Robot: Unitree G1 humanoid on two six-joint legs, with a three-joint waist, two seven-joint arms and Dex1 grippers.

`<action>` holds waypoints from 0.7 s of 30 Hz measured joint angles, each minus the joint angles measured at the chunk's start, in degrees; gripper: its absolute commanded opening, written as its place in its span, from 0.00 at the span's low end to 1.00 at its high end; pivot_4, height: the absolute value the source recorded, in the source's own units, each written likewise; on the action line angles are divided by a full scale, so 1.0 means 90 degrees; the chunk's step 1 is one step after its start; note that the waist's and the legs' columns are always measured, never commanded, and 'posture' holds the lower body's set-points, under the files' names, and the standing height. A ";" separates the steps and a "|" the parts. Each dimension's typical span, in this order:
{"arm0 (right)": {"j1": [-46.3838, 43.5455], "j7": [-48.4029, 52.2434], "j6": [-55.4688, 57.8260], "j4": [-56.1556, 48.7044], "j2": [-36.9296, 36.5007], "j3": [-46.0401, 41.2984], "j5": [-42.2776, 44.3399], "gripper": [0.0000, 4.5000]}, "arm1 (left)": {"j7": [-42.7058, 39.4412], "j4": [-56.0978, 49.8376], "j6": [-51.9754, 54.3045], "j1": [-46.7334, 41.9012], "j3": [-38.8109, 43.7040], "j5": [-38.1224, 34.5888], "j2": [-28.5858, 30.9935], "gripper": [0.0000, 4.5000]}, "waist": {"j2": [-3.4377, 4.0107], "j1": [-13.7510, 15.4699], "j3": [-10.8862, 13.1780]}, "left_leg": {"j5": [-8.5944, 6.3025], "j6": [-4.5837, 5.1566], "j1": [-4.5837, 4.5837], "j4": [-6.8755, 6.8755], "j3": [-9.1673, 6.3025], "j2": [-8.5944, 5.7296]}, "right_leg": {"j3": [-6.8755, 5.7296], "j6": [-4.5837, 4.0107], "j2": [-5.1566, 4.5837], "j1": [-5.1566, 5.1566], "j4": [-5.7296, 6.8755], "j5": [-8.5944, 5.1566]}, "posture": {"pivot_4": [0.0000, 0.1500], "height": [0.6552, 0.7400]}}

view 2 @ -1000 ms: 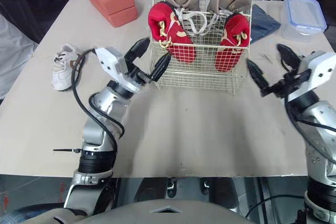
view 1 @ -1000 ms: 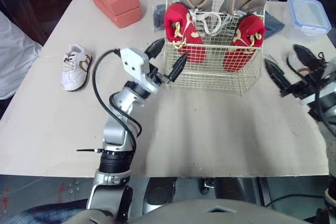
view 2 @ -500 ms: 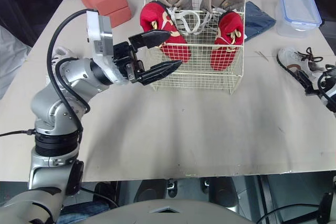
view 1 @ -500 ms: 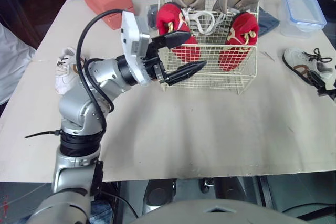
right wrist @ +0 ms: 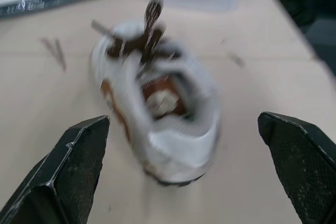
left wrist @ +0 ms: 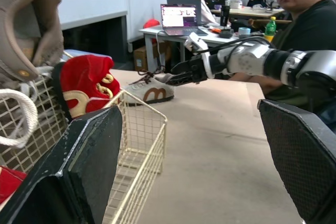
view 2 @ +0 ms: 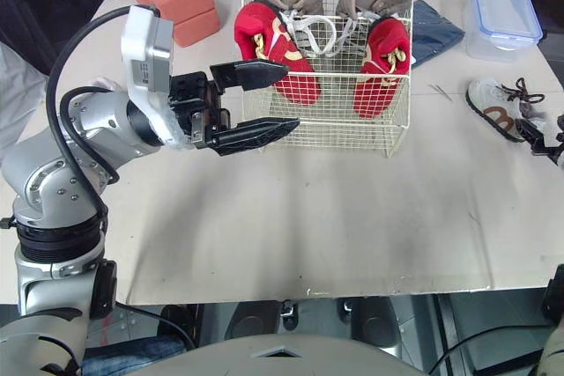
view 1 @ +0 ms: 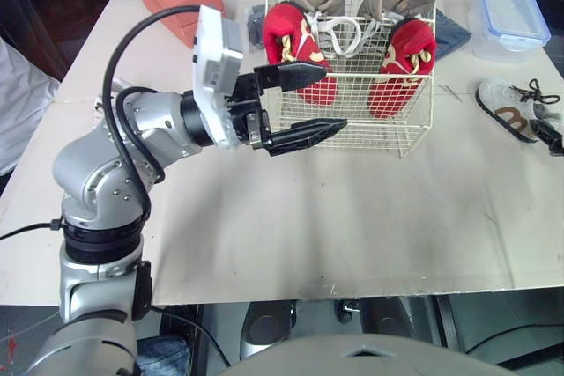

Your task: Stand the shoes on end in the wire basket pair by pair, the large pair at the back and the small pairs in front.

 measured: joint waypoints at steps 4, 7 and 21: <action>-0.0476 0.0239 -0.0137 0.0738 0.0000 0.0147 -0.0161 0.88 | 0.0008 -0.0128 0.0197 -0.0012 0.0010 -0.0174 0.0131 1.00 | 0.0001 -0.0002 0.0019 | 0.0001 -0.0001 0.0001 0.0001 0.0004 0.0002 | 0.0005 0.0000 -0.0003 0.0000 0.0000 0.0000 | 1.00 0.36; -0.0629 0.0297 -0.0305 0.0958 0.0000 0.0189 -0.0260 0.64 | 0.0035 -0.0150 0.0218 -0.0024 0.0010 -0.0211 0.0142 1.00 | 0.0001 -0.0001 0.0022 | 0.0001 -0.0003 0.0001 0.0001 0.0003 0.0002 | 0.0004 0.0000 -0.0002 0.0000 0.0001 0.0000 | 1.00 0.36; -0.0520 0.0311 -0.0896 0.1071 0.0007 0.0094 -0.0282 0.01 | 0.0014 -0.0137 0.0265 -0.0170 -0.0015 -0.0210 0.0157 1.00 | 0.0002 0.0005 0.0026 | 0.0003 -0.0005 0.0001 0.0001 0.0006 0.0003 | 0.0005 0.0001 -0.0005 -0.0001 0.0002 0.0000 | 1.00 0.36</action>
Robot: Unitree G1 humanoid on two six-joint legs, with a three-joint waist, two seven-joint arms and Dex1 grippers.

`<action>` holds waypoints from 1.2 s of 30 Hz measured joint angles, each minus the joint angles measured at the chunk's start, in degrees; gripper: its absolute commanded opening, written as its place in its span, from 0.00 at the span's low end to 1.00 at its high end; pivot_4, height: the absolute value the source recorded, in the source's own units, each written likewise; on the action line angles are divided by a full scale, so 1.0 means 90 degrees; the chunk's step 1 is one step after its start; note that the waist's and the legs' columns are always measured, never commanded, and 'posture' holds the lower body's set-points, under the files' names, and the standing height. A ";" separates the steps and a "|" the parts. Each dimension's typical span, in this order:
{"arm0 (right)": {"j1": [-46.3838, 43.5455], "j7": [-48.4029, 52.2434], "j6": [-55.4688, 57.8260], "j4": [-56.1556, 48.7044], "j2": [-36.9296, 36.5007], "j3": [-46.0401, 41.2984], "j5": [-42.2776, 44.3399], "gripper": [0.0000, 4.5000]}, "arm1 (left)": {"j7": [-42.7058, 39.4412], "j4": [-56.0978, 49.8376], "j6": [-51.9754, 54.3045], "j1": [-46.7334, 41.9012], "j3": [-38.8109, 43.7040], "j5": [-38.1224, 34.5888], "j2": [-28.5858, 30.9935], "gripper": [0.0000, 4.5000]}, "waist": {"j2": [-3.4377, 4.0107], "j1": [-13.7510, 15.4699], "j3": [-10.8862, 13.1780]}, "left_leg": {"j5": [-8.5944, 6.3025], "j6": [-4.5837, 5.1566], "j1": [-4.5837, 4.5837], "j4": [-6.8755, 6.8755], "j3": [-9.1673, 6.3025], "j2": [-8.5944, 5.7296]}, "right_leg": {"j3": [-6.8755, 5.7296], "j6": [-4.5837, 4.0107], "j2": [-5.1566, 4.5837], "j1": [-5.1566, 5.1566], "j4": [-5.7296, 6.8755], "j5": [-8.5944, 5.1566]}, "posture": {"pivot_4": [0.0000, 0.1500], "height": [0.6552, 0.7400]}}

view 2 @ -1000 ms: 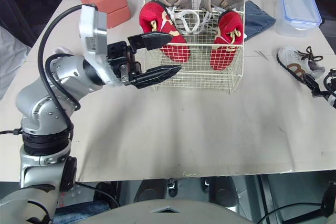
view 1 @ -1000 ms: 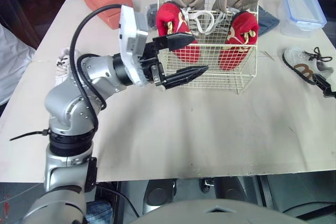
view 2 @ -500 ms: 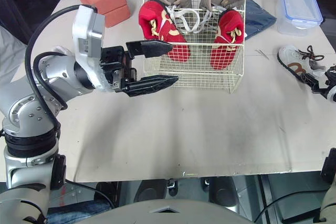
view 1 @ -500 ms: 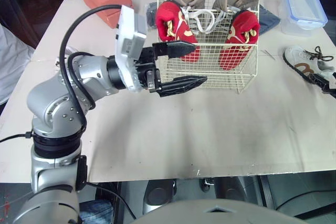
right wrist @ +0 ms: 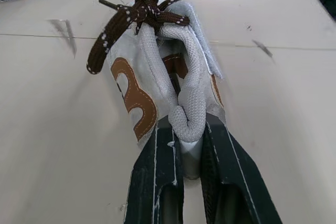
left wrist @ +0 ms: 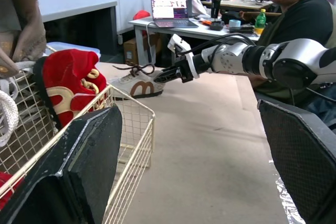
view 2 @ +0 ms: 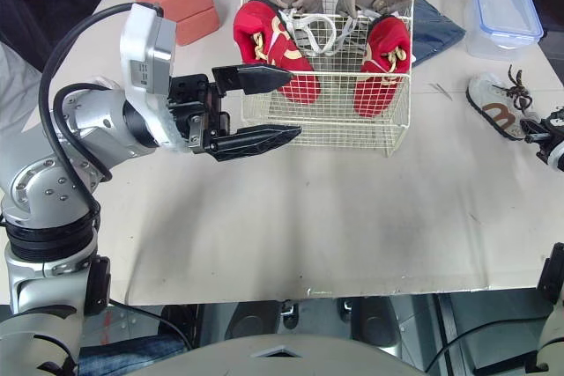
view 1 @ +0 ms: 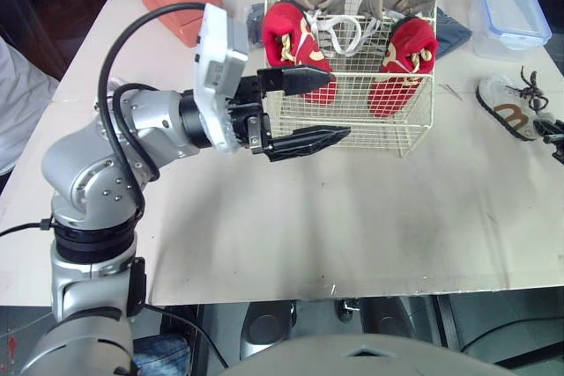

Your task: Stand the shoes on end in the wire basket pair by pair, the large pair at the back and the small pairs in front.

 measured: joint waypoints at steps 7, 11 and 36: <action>0.0973 0.0138 -0.0135 -0.2259 0.0380 -0.1087 0.1210 0.01 | -0.0206 0.0273 -0.0147 -0.0038 -0.0004 0.0348 0.0038 1.00 | 0.0016 -0.0009 0.0014 | 0.0002 -0.0005 0.0001 -0.0001 0.0000 0.0004 | 0.0001 0.0002 0.0003 -0.0002 0.0003 0.0000 | 1.00 0.36; 0.1623 0.0306 -0.0054 -0.4188 0.0649 -0.1687 0.2086 0.01 | -0.0428 0.0422 -0.0269 0.0006 0.0015 0.0525 0.0144 1.00 | 0.0027 0.0006 0.0021 | 0.0004 -0.0008 0.0000 -0.0004 -0.0005 0.0008 | -0.0002 0.0002 0.0003 -0.0005 0.0003 0.0000 | 1.00 0.36; 0.0642 0.3240 -0.3466 -0.7711 -0.0060 0.1777 -0.0006 0.01 | -0.1760 0.1976 -0.1313 -0.0595 -0.0358 0.1605 -0.0007 1.00 | 0.0007 0.0006 0.0040 | 0.0008 -0.0011 -0.0086 0.0014 -0.0020 0.0001 | -0.0022 0.0007 0.0007 -0.0084 0.0007 -0.0002 | 1.00 0.36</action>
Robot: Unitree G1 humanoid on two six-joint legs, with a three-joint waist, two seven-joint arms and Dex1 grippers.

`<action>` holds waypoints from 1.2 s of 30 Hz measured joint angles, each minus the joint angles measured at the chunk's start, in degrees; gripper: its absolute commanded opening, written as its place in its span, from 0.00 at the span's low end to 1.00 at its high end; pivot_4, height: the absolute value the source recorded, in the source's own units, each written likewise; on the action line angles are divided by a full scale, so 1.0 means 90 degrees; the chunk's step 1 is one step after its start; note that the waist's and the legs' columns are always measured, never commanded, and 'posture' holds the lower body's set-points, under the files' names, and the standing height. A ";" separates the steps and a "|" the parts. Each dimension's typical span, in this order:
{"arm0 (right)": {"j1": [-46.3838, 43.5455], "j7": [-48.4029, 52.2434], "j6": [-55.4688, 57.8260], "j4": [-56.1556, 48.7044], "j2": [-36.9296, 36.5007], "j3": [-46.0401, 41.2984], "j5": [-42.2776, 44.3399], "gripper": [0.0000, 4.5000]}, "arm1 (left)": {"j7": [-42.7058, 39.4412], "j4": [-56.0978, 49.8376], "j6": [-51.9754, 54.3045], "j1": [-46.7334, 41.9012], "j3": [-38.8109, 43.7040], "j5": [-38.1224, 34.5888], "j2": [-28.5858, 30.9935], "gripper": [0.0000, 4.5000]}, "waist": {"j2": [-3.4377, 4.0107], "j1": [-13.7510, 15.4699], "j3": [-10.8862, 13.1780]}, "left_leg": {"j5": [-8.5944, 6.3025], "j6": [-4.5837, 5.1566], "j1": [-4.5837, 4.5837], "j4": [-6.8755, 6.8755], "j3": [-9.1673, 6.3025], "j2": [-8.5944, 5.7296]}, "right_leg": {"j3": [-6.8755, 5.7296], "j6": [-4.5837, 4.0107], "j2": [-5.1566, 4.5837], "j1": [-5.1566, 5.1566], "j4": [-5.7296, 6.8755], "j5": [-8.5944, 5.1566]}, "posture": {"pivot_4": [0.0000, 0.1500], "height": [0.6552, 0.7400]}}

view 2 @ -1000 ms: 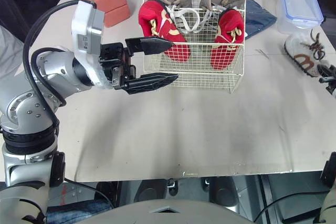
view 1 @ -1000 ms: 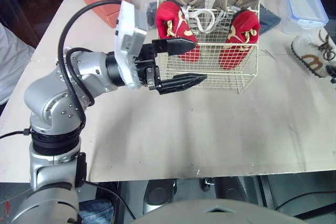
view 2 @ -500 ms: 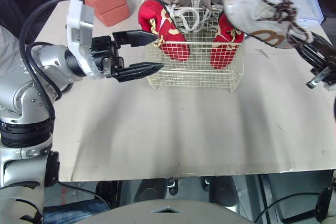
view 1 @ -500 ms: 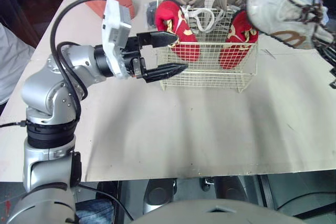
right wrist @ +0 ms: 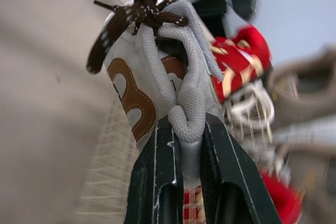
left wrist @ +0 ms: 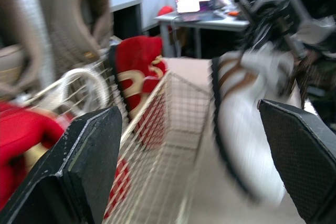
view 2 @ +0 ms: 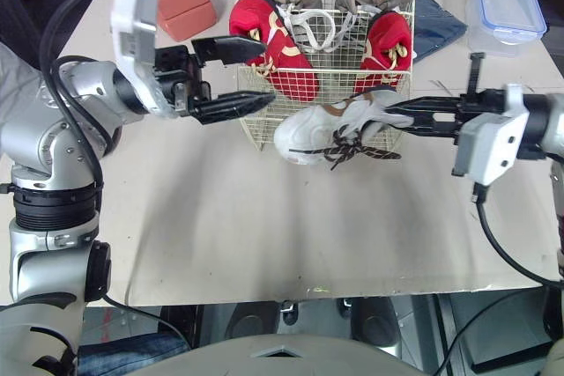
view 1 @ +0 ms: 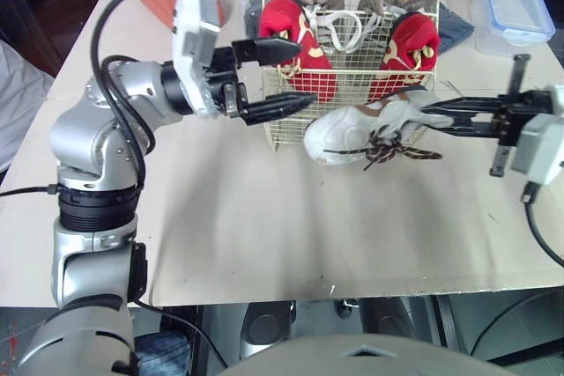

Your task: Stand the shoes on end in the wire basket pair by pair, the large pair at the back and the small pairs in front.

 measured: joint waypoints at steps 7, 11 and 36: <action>-0.1053 0.0039 -0.1274 0.0796 0.0343 0.0812 -0.0462 0.01 | -0.0709 0.0154 -0.0174 -0.0184 -0.0990 0.0800 0.0075 1.00 | -0.0004 0.0005 0.0003 | 0.0000 -0.0001 -0.0006 0.0004 0.0004 -0.0002 | 0.0001 -0.0024 -0.0004 -0.0002 -0.0002 0.0014 | 1.00 0.36; -0.1425 -0.0129 -0.1739 0.0946 0.0366 0.0902 -0.0487 0.01 | -0.0863 0.0424 -0.0313 -0.0216 -0.1239 0.1188 -0.0035 1.00 | -0.0005 0.0012 0.0004 | 0.0001 -0.0001 -0.0008 0.0005 0.0000 -0.0001 | -0.0003 -0.0026 -0.0005 -0.0002 -0.0001 0.0015 | 1.00 0.36; 0.1784 -0.3254 0.5140 -0.1775 -0.0712 -0.0243 0.3387 1.00 | -0.0061 0.0467 0.0043 0.0451 -0.0423 0.0797 -0.1351 0.12 | -0.0009 0.0031 0.0003 | 0.0001 0.0000 -0.0006 0.0014 -0.0011 0.0007 | -0.0009 -0.0029 -0.0052 0.0004 0.0016 0.0017 | 1.00 0.36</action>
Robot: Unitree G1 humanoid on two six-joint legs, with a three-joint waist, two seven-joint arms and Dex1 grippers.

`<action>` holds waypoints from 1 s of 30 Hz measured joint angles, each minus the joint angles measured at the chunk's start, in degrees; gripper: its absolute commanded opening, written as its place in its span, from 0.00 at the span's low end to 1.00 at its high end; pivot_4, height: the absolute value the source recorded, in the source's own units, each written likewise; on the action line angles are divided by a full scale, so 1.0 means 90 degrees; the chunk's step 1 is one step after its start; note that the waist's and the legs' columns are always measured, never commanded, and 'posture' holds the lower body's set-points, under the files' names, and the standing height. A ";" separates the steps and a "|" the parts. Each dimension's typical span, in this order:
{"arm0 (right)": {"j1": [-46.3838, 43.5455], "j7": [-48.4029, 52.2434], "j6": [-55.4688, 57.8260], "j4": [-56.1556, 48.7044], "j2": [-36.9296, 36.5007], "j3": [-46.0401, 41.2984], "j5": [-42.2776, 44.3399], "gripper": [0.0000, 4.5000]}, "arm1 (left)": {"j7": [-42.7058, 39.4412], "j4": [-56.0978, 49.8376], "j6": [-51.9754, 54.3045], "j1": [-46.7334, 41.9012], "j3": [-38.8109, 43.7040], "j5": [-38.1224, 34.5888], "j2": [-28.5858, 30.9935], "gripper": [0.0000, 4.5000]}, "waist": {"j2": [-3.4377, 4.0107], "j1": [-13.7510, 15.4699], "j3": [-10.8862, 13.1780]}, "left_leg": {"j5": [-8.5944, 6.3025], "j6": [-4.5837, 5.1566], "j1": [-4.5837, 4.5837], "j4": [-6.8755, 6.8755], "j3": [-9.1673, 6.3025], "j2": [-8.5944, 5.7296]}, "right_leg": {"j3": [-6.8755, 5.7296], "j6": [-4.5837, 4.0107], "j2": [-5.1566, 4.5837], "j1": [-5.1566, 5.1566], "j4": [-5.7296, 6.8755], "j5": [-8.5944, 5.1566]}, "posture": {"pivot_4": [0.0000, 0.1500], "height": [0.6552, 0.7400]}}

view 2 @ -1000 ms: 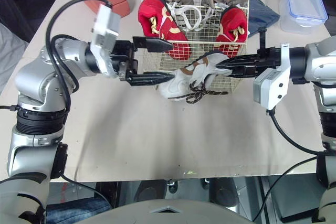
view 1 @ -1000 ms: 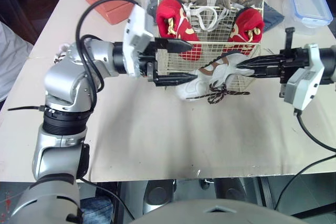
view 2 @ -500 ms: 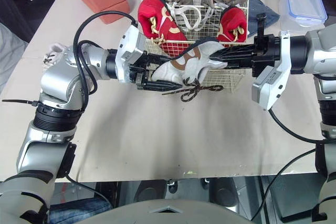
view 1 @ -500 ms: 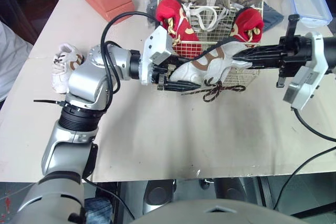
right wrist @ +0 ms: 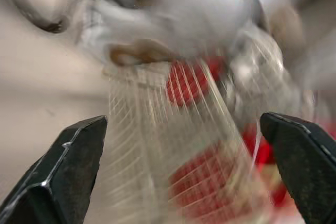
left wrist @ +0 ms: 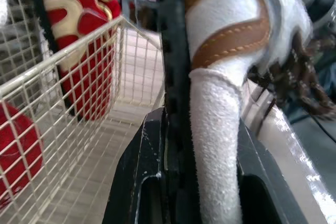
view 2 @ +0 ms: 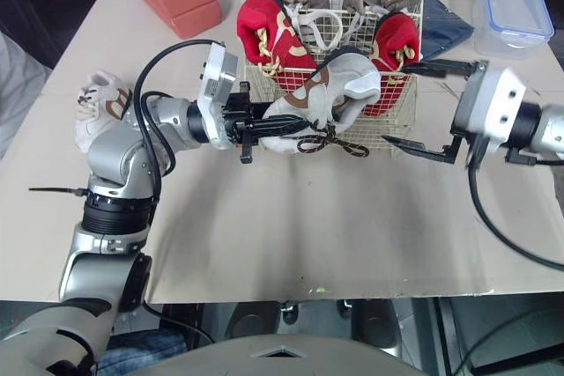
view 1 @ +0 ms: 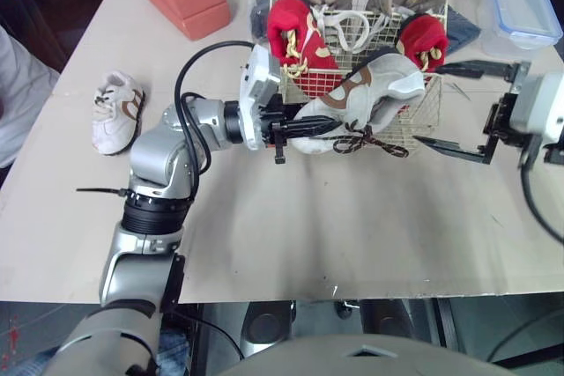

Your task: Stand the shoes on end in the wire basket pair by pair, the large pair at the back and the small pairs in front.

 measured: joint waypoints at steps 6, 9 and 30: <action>0.0320 -0.2381 0.1737 -0.1317 0.0767 -0.0287 0.2355 1.00 | 0.0301 -0.0193 -0.0186 0.0198 0.0031 0.0002 -0.0395 0.12 | -0.0008 -0.0020 -0.0005 | 0.0000 0.0000 0.0002 0.0000 -0.0007 -0.0004 | -0.0003 0.0005 0.0009 0.0005 0.0000 -0.0003 | 1.00 0.36; 0.0304 -0.3638 0.2087 -0.1436 0.1471 -0.0293 0.3265 1.00 | 0.0407 -0.0233 -0.0186 0.0326 0.0039 0.0001 -0.0424 0.12 | -0.0015 -0.0021 -0.0008 | -0.0001 0.0002 -0.0002 0.0001 -0.0005 -0.0006 | 0.0002 0.0005 0.0035 0.0005 -0.0005 -0.0001 | 1.00 0.36; -0.0214 -0.5255 0.2520 -0.1602 0.2350 -0.0089 0.3501 0.00 | 0.0589 -0.0404 0.0110 0.0328 0.0096 -0.0165 -0.0355 0.99 | -0.0015 -0.0024 -0.0008 | -0.0002 0.0003 -0.0004 -0.0004 -0.0005 -0.0009 | 0.0002 0.0004 0.0047 0.0002 -0.0011 -0.0001 | 1.00 0.36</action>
